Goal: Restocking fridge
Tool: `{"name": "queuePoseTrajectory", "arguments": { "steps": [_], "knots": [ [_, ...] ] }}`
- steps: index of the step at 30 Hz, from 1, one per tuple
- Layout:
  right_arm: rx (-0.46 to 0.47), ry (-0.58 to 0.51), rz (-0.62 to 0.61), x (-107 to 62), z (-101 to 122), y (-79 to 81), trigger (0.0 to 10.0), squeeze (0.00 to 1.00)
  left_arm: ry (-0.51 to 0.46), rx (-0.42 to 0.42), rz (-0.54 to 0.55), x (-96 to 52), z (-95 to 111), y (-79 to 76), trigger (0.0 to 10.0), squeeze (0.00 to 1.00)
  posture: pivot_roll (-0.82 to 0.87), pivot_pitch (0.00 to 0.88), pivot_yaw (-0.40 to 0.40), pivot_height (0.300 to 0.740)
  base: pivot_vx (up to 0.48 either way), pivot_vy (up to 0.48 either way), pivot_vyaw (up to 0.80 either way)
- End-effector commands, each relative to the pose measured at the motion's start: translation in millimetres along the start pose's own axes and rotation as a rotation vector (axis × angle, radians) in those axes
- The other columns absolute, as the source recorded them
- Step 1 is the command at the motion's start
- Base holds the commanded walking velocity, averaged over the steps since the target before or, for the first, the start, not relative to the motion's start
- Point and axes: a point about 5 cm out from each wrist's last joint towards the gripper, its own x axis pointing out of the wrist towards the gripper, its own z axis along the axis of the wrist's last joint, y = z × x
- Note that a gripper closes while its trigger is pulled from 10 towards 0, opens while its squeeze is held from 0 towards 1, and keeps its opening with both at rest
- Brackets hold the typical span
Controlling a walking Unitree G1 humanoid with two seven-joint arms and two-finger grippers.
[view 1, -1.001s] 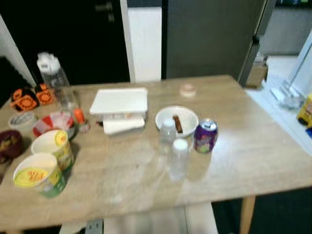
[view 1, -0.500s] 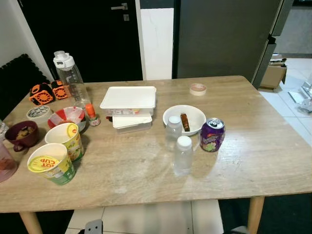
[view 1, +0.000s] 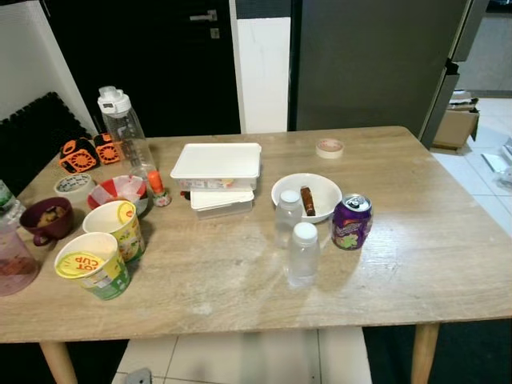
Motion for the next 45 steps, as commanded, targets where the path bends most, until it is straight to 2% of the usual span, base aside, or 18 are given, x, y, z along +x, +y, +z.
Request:
{"name": "queuePoseTrajectory", "arguments": {
  "steps": [1,2,5,8,11,15,16,19,22,23,25,26,27,28,30,31,38,45],
  "knots": [
    [0.095,-0.044,-0.079,2.1,18,-17.8,10.0,0.0,-0.001,-0.009,0.025,-1.0,0,8.3,10.0,0.0,-0.06,0.0,0.015,0.74,0.0,0.0,0.0],
    [0.161,-0.106,-0.128,2.6,41,-37.7,10.0,0.0,-0.002,-0.011,0.025,-1.0,1,8.4,10.0,0.0,-0.06,0.0,0.015,0.74,0.0,0.0,0.0],
    [0.203,-0.146,-0.157,1.7,56,-50.8,10.0,0.0,-0.003,-0.012,0.024,-1.0,1,8.3,10.0,0.0,-0.06,0.0,0.015,0.74,0.0,0.0,0.0],
    [0.312,-0.313,-0.277,-11.3,115,-98.2,10.0,0.0,-0.011,-0.024,0.013,-0.3,3,6.1,10.0,0.0,-0.05,0.0,0.008,0.74,0.0,0.0,0.0],
    [0.338,-0.362,-0.307,-17.4,131,-109.5,10.0,0.0,-0.013,-0.025,0.009,-0.2,4,5.4,10.0,0.0,-0.05,0.0,0.008,0.74,0.0,0.0,0.0],
    [0.459,-0.721,-0.275,-65.2,221,-123.8,10.0,0.0,-0.014,-0.023,-0.005,0.3,5,2.4,10.0,0.0,-0.05,0.0,0.007,0.74,0.0,0.0,0.0],
    [0.459,-0.721,-0.275,-65.2,221,-123.8,10.0,0.0,-0.014,-0.023,-0.005,0.3,5,2.4,10.0,0.0,-0.05,0.0,0.007,0.74,0.0,0.0,0.0],
    [0.64,-1.1,0.071,-126.1,291,-100.3,10.0,0.0,-0.012,-0.01,-0.018,0.8,5,-1.2,10.0,0.0,-0.05,0.0,0.008,0.74,0.0,0.0,0.0],
    [0.64,-1.1,0.071,-126.1,291,-100.3,10.0,0.0,-0.012,-0.01,-0.018,0.8,5,-1.2,10.0,0.0,-0.05,0.0,0.008,0.74,0.0,0.0,0.0],
    [0.669,-1.212,0.223,-151.2,312,-87.7,10.0,0.0,-0.011,-0.003,-0.025,1.1,5,-3.0,10.0,0.0,-0.05,0.0,0.007,0.74,0.0,0.0,0.0],
    [0.591,-1.389,0.532,-199.1,341,-51.5,10.0,0.0,-0.01,0.008,-0.036,1.4,5,-6.3,10.0,0.0,-0.05,0.0,0.008,0.74,0.0,0.0,0.0],
    [0.591,-1.389,0.532,-199.1,341,-51.5,10.0,0.0,-0.01,0.008,-0.036,1.4,5,-6.3,10.0,0.0,-0.05,0.0,0.008,0.74,0.0,0.0,0.0],
    [0.572,-1.458,0.699,-222.8,350,-33.0,10.0,0.0,-0.009,0.013,-0.041,1.6,5,-7.9,10.0,0.0,-0.05,0.0,0.008,0.74,0.0,0.0,0.0],
    [0.585,-1.521,0.868,-245.7,356,-17.0,10.0,0.49,-0.008,0.018,-0.045,1.7,5,-9.2,10.0,0.0,-0.05,0.0,0.008,0.74,0.0,0.0,0.0],
    [0.603,-1.56,0.968,-259.9,359,-8.8,10.0,0.49,-0.007,0.021,-0.048,1.7,4,-9.9,10.0,0.0,-0.05,0.0,0.008,0.74,0.0,0.0,0.0],
    [0.61,-1.578,1.052,-270.4,361,-0.6,10.0,1.0,-0.006,0.023,-0.051,1.8,4,-11.0,10.0,0.0,-0.04,0.0,0.002,0.74,0.0,0.0,0.0],
    [0.506,-1.583,1.331,-317.3,361,51.6,10.0,1.0,0.0,0.03,-0.061,1.7,1,-14.9,10.0,0.0,-0.03,0.0,-0.006,0.74,0.0,0.0,0.0],
    [0.493,-1.528,1.435,-328.8,357,72.0,10.0,1.0,0.007,0.032,-0.065,1.5,-1,-17.2,10.0,0.0,-0.02,0.0,-0.011,0.74,0.0,0.0,0.0]
  ]
}}
